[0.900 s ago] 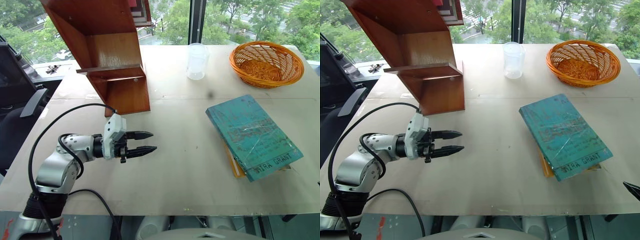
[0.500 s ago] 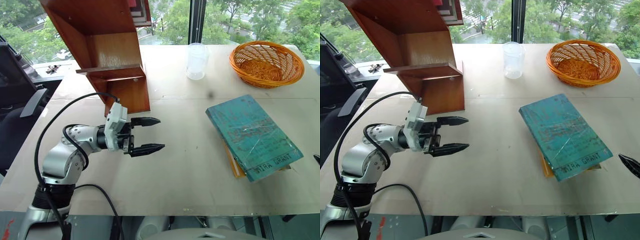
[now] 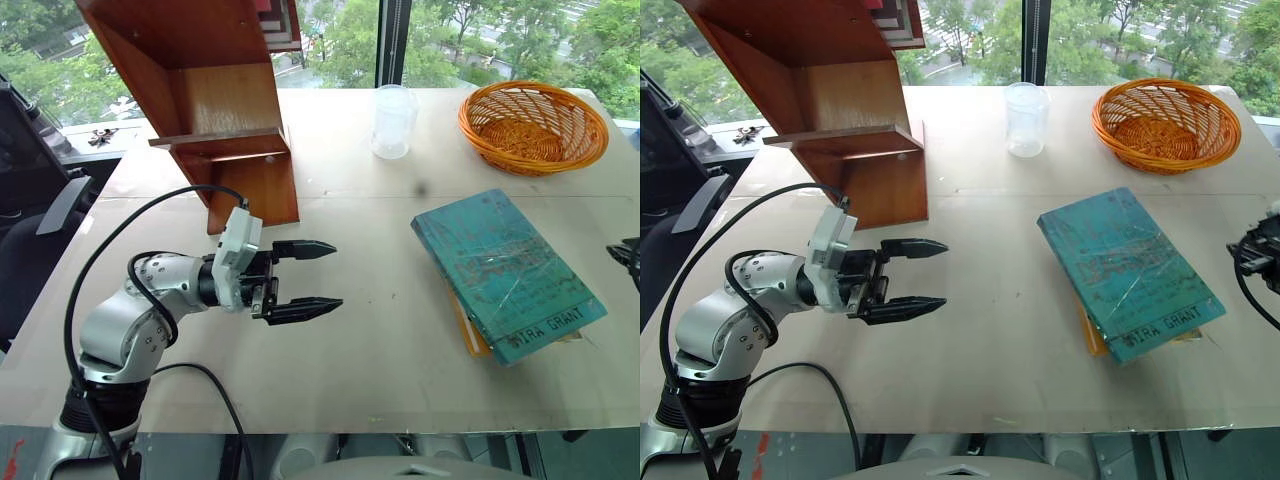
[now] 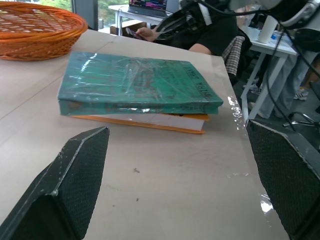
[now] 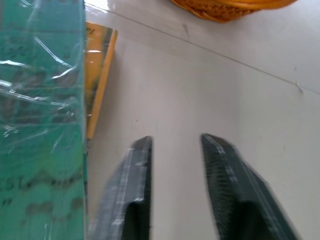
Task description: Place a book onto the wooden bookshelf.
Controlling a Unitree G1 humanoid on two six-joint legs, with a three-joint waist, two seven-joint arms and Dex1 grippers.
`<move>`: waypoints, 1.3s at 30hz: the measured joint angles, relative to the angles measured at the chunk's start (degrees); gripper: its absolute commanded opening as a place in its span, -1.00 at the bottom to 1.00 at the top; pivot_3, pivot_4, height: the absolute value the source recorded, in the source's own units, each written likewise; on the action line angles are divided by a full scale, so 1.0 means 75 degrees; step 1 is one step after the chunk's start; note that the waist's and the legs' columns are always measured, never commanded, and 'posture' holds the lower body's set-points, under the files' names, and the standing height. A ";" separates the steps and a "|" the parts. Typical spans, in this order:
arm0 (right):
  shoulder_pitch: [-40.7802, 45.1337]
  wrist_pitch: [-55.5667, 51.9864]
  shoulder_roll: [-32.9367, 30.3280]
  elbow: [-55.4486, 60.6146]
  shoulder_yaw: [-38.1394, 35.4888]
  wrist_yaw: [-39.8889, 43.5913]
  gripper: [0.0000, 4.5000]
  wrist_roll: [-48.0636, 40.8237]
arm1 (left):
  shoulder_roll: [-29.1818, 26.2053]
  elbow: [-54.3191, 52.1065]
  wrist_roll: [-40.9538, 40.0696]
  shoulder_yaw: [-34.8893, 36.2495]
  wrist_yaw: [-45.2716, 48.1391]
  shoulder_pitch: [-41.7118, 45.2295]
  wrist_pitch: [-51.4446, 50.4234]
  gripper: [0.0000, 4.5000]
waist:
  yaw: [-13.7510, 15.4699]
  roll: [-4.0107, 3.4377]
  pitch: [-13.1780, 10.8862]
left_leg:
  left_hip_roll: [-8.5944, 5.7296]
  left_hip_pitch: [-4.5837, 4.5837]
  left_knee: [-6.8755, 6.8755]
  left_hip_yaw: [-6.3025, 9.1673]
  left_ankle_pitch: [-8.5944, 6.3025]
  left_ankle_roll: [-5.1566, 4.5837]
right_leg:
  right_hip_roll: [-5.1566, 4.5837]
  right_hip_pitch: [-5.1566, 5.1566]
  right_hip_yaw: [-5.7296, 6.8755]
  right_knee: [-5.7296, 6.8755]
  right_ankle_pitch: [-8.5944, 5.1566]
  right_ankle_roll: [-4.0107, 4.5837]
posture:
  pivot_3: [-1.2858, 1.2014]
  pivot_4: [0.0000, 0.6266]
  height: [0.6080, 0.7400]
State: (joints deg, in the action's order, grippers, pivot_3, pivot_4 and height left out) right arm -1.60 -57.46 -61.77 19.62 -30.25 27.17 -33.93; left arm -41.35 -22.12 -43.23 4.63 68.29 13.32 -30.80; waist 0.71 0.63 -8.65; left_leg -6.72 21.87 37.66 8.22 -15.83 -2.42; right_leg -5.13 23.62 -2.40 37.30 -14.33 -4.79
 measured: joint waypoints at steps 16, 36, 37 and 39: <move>0.2624 -0.1385 0.1409 -0.0878 0.3623 0.0539 -0.99 0.0490 | -0.0146 -0.0168 -0.0176 0.0269 -0.0134 -0.0421 -0.0052 1.00 | -0.0128 0.0003 0.0001 | 0.0006 -0.0001 0.0004 -0.0006 0.0000 0.0000 | 0.0005 0.0004 -0.0009 0.0002 0.0001 0.0000 | 0.03 -0.52 1.00; 0.3126 -0.1883 0.2538 0.1119 0.3312 -0.0388 -0.99 0.0776 | -0.0363 0.0711 0.0344 0.0603 0.0202 -0.1562 0.0695 1.00 | -0.0216 -0.0002 0.0000 | 0.0008 0.0002 -0.0006 -0.0006 0.0001 0.0003 | 0.0005 0.0031 -0.0010 0.0035 0.0001 0.0002 | 0.03 -0.52 1.00; 0.3145 -0.1893 0.2605 0.1149 0.3371 -0.0405 -0.99 0.0764 | -0.0358 0.0707 0.0343 0.0604 0.0206 -0.1563 0.0710 1.00 | -0.0204 -0.0002 -0.0001 | 0.0007 0.0003 -0.0006 -0.0006 0.0001 0.0003 | 0.0004 0.0031 -0.0008 0.0036 0.0001 0.0002 | 0.03 -0.52 1.00; 0.3199 -0.1953 0.2806 0.1199 0.3579 -0.0461 -0.99 0.0735 | -0.0352 0.0702 0.0341 0.0619 0.0210 -0.1594 0.0730 1.00 | -0.0186 -0.0002 -0.0001 | 0.0006 0.0006 -0.0005 -0.0006 0.0001 0.0003 | 0.0002 0.0031 -0.0007 0.0035 0.0001 0.0002 | 0.03 -0.52 1.00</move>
State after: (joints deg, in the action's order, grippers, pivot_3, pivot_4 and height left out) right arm 22.40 -72.11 -40.72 28.62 -3.41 23.72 -28.42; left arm -43.99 -16.86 -40.67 9.27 69.87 1.37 -25.32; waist -0.69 0.61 -8.65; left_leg -6.67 21.92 37.62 8.17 -15.82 -2.40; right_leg -5.12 23.85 -2.45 37.56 -14.32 -4.77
